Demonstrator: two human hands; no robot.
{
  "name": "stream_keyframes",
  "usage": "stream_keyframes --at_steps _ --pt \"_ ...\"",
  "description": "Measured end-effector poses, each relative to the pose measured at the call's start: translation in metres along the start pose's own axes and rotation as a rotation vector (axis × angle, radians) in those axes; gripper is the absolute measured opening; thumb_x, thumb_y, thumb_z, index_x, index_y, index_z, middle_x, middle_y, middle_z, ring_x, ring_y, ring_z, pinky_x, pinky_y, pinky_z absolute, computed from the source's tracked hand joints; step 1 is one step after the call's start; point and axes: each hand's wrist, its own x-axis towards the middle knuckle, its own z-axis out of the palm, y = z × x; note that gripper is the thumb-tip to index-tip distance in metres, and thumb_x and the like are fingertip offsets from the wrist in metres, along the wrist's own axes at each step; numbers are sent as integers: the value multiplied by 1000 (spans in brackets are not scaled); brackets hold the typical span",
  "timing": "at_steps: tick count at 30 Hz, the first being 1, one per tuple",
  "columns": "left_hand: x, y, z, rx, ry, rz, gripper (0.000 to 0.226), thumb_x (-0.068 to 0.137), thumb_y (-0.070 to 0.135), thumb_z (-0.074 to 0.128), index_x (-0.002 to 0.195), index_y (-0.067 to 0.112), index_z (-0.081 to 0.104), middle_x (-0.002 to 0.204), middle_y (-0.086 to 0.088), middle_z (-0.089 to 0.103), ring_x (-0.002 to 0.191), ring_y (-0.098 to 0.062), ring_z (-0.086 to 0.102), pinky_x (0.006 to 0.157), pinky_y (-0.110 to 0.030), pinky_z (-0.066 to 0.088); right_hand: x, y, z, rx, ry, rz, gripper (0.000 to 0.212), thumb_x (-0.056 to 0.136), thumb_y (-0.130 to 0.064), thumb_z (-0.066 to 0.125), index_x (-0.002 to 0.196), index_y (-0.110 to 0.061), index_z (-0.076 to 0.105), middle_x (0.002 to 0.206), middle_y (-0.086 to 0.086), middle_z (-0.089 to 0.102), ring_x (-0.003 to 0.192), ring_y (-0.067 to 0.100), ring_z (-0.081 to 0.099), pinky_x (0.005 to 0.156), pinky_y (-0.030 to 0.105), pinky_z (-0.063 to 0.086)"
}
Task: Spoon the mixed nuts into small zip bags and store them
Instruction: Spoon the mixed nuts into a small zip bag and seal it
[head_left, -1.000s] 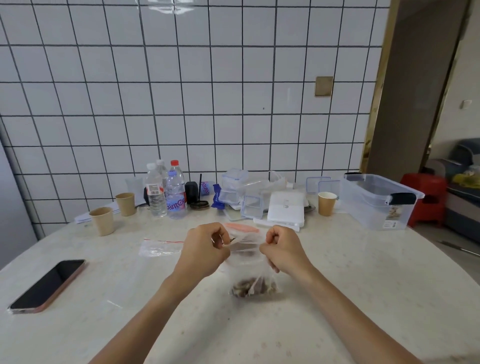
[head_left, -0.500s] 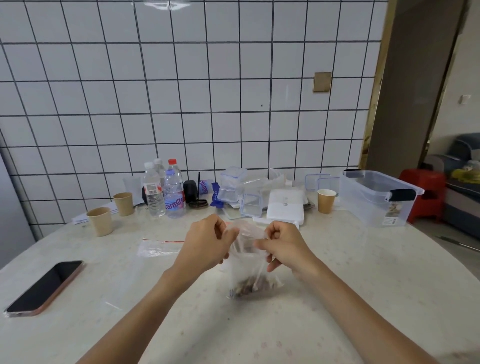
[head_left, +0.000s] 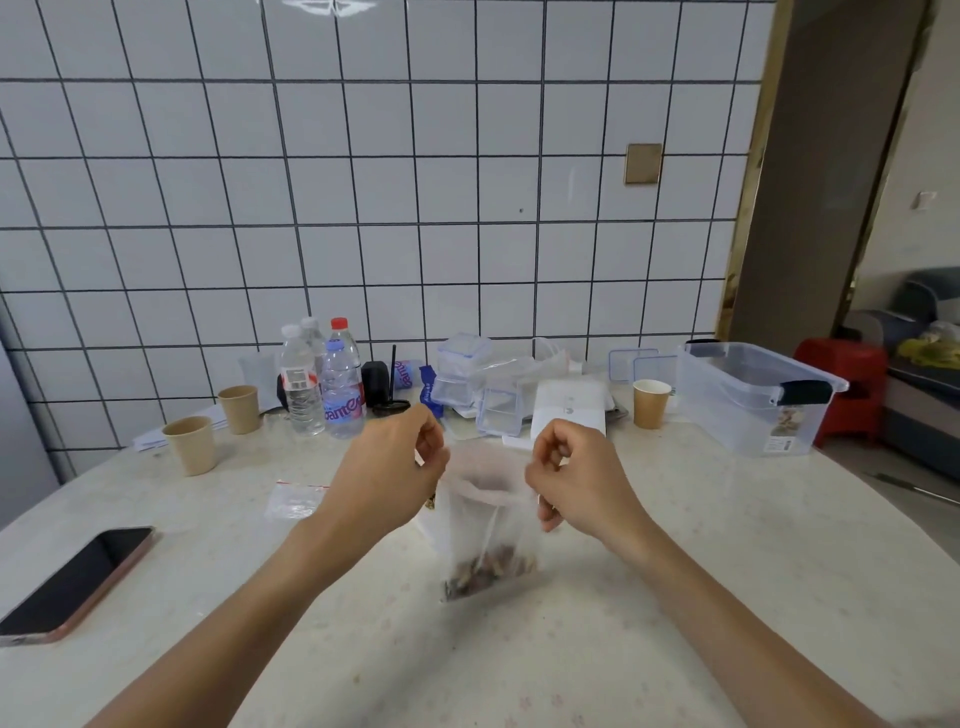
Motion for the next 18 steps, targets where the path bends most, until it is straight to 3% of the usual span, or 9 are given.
stream_keyframes --at_steps 3,5,8,13,15,18 --pt "5 -4 -3 44 -95 18 23 91 23 75 83 37 58 84 22 66 67 1 63 58 -16 46 6 -1 1 -156 -28 26 11 85 0 57 85 -10 54 45 -1 56 35 26 59 38 31 48" --pt "5 -5 -4 66 -138 33 19 90 24 77 88 36 63 95 19 68 73 3 63 63 -16 49 10 -3 -1 -37 -90 173 13 87 -3 64 94 -6 54 48 10 59 35 23 57 38 29 49" --pt "-1 -9 -4 75 -102 61 21 86 36 82 97 35 64 100 22 63 72 4 65 72 -26 57 10 -3 -8 86 -182 266 24 89 -13 75 100 -6 56 56 10 59 43 22 61 43 31 53" --pt "-19 -8 -14 19 -90 375 26 85 53 76 102 39 63 104 25 60 72 -4 61 64 -21 49 1 6 -24 94 -160 9 26 89 -15 80 104 -7 60 69 5 61 60 26 68 50 35 57" --pt "-27 -7 -13 17 -173 486 26 87 53 74 108 41 64 113 23 62 65 -5 59 66 -24 51 -5 8 -29 -17 -134 -153 20 88 -13 81 98 -14 65 73 0 65 60 18 65 52 28 53" --pt "-31 -9 2 194 -258 540 33 90 53 70 120 45 58 128 25 60 64 -3 58 63 -25 44 -14 10 -33 -205 -179 -337 19 85 -16 83 94 -27 70 88 -12 69 68 8 62 61 20 50"
